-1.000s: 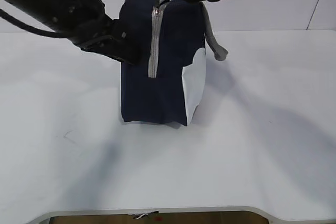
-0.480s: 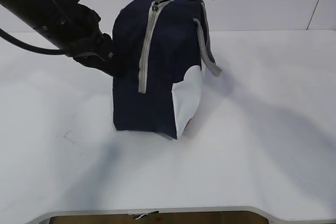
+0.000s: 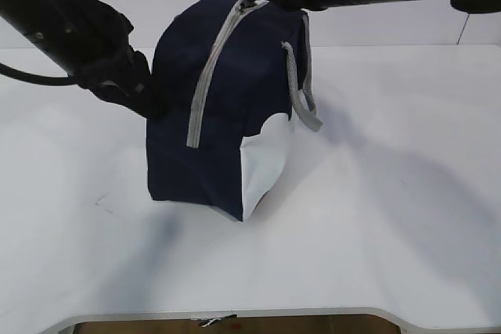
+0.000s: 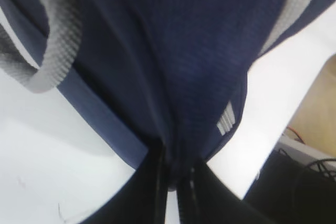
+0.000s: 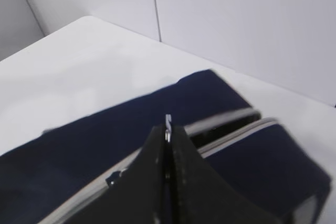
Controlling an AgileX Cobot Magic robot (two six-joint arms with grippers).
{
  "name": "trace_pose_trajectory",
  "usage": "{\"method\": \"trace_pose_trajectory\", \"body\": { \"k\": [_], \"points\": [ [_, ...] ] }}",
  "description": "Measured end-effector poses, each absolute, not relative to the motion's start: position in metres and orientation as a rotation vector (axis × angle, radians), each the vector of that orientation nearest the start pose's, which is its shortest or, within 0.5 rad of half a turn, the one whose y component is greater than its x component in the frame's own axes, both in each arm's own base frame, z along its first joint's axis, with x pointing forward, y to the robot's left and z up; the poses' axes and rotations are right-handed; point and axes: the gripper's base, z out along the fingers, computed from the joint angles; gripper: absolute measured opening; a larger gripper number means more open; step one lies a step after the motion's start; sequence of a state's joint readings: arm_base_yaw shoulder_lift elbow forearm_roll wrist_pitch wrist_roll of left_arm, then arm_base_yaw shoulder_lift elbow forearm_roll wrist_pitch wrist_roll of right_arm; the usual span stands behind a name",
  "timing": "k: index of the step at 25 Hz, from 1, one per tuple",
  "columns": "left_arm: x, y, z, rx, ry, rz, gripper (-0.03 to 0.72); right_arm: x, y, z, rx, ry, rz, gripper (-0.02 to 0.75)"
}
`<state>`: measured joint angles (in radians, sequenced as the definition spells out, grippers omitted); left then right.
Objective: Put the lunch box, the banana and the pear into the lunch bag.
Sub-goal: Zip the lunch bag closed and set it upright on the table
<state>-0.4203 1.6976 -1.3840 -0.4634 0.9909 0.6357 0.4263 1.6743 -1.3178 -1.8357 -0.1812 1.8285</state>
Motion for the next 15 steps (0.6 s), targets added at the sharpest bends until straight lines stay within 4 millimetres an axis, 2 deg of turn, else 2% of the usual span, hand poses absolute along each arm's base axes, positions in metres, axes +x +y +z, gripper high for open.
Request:
{"method": "trace_pose_trajectory", "body": {
  "k": [8, 15],
  "points": [
    [0.309, -0.170, 0.285, 1.209, 2.478, -0.459, 0.009, 0.357, 0.182, 0.331, -0.551, 1.819, 0.471, 0.017],
    [0.306, -0.169, 0.284, 1.227, 2.498, -0.469, 0.008, 0.370, 0.174, 0.323, -0.498, 1.809, 0.297, 0.017]
  ]
}}
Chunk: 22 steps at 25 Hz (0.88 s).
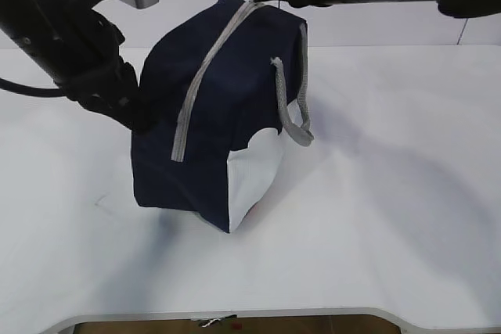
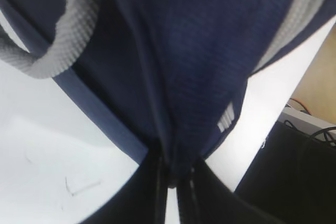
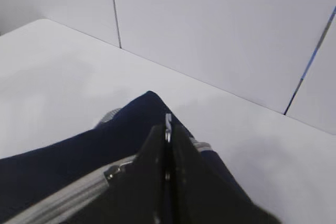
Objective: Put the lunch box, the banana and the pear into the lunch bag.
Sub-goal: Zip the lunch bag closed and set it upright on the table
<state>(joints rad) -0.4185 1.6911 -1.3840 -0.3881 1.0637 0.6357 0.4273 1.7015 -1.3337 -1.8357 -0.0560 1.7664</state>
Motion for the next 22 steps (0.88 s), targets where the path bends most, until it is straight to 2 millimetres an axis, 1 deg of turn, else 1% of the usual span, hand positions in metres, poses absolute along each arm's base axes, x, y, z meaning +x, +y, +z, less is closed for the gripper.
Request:
{"method": "trace_pose_trajectory", "body": {
  "k": [4, 7, 13, 16, 18, 22],
  "points": [
    [0.304, -0.169, 0.283, 1.244, 2.515, -0.476, 0.008, 0.381, 0.174, 0.306, -0.502, 1.838, 0.231, 0.017],
    [0.303, -0.168, 0.283, 1.252, 2.523, -0.479, 0.008, 0.385, 0.175, 0.295, -0.504, 1.861, 0.219, 0.017],
    [0.303, -0.168, 0.283, 1.232, 2.547, -0.485, 0.009, 0.384, 0.178, 0.293, -0.529, 1.866, 0.242, 0.017],
    [0.303, -0.167, 0.283, 1.196, 2.571, -0.490, 0.026, 0.384, 0.179, 0.293, -0.536, 1.866, 0.252, 0.017],
    [0.302, -0.167, 0.284, 1.179, 2.588, -0.491, 0.071, 0.384, 0.179, 0.295, -0.537, 1.862, 0.255, 0.017],
    [0.305, -0.169, 0.299, 1.116, 2.597, -0.503, 0.250, 0.384, 0.179, 0.295, -0.539, 1.861, 0.258, 0.017]
  ]
}}
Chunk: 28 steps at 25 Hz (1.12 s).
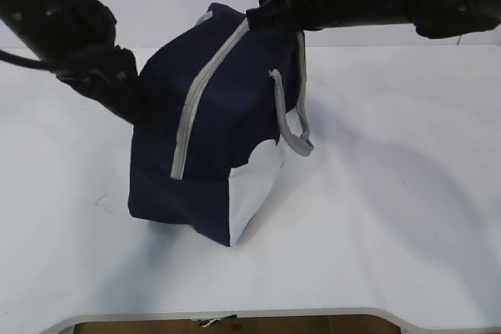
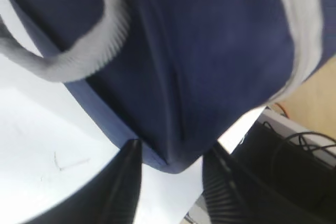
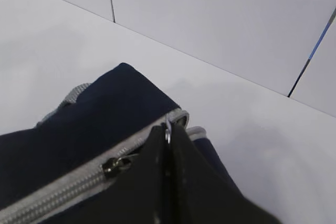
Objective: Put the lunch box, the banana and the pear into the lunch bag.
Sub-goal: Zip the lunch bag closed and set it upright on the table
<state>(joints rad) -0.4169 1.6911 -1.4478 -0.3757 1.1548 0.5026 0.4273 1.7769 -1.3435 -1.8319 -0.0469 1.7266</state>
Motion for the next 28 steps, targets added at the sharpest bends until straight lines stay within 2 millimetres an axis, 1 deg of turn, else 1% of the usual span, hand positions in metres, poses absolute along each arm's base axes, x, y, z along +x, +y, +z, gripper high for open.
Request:
{"method": "trace_pose_trajectory", "body": {
  "k": [2, 4, 10, 13, 16, 21, 22, 24, 25, 27, 28],
  "points": [
    [0.307, -0.170, 0.309, 1.084, 2.595, -0.507, 0.326, 0.384, 0.179, 0.295, -0.539, 1.861, 0.258, 0.017],
    [0.309, -0.170, 0.321, 1.050, 2.586, -0.511, 0.354, 0.384, 0.179, 0.295, -0.543, 1.859, 0.256, 0.017],
    [0.317, -0.174, 0.352, 0.990, 2.487, -0.515, 0.372, 0.384, 0.180, 0.295, -0.552, 1.858, 0.254, 0.017],
    [0.329, -0.181, 0.351, 0.970, 2.467, -0.539, 0.372, 0.384, 0.180, 0.295, -0.556, 1.857, 0.257, 0.017],
    [0.343, -0.188, 0.339, 0.956, 2.482, -0.561, 0.371, 0.384, 0.180, 0.295, -0.556, 1.857, 0.256, 0.017],
    [0.359, -0.201, 0.325, 0.932, 2.493, -0.657, 0.369, 0.384, 0.180, 0.295, -0.556, 1.857, 0.256, 0.017],
    [0.361, -0.202, 0.323, 0.933, 2.495, -0.662, 0.359, 0.384, 0.180, 0.295, -0.556, 1.857, 0.256, 0.017],
    [0.363, -0.204, 0.320, 0.934, 2.500, -0.667, 0.303, 0.384, 0.180, 0.295, -0.557, 1.857, 0.256, 0.017],
    [0.363, -0.204, 0.320, 0.937, 2.498, -0.670, 0.249, 0.384, 0.180, 0.295, -0.557, 1.857, 0.256, 0.017],
    [0.362, -0.204, 0.320, 0.964, 2.496, -0.668, 0.116, 0.384, 0.180, 0.295, -0.557, 1.857, 0.256, 0.017],
    [0.362, -0.203, 0.320, 0.979, 2.496, -0.667, 0.073, 0.384, 0.180, 0.295, -0.557, 1.857, 0.256, 0.017]
  ]
}}
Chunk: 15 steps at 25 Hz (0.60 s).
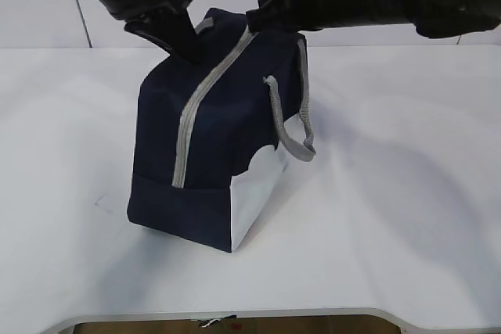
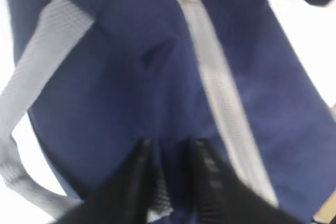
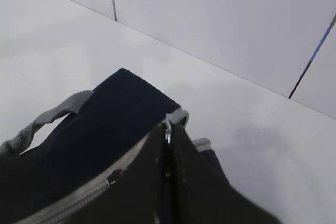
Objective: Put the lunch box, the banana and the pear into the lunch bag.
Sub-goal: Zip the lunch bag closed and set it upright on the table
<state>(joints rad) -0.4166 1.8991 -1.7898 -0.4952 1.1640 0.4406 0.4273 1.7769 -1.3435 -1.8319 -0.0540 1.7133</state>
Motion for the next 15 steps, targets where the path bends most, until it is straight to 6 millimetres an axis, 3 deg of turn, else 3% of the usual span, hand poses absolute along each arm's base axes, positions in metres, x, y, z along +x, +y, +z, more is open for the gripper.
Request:
{"method": "trace_pose_trajectory", "body": {
  "k": [2, 9, 15],
  "points": [
    [0.360, -0.203, 0.320, 1.004, 2.503, -0.670, 0.034, 0.384, 0.180, 0.295, -0.558, 1.858, 0.258, 0.017],
    [0.359, -0.200, 0.320, 1.083, 2.492, -0.617, 0.027, 0.390, 0.182, 0.311, -0.571, 1.795, 0.222, 0.017],
    [0.355, -0.195, 0.331, 1.099, 2.467, -0.553, 0.027, 0.408, 0.177, 0.296, -0.556, 1.796, 0.056, 0.017]
  ]
}}
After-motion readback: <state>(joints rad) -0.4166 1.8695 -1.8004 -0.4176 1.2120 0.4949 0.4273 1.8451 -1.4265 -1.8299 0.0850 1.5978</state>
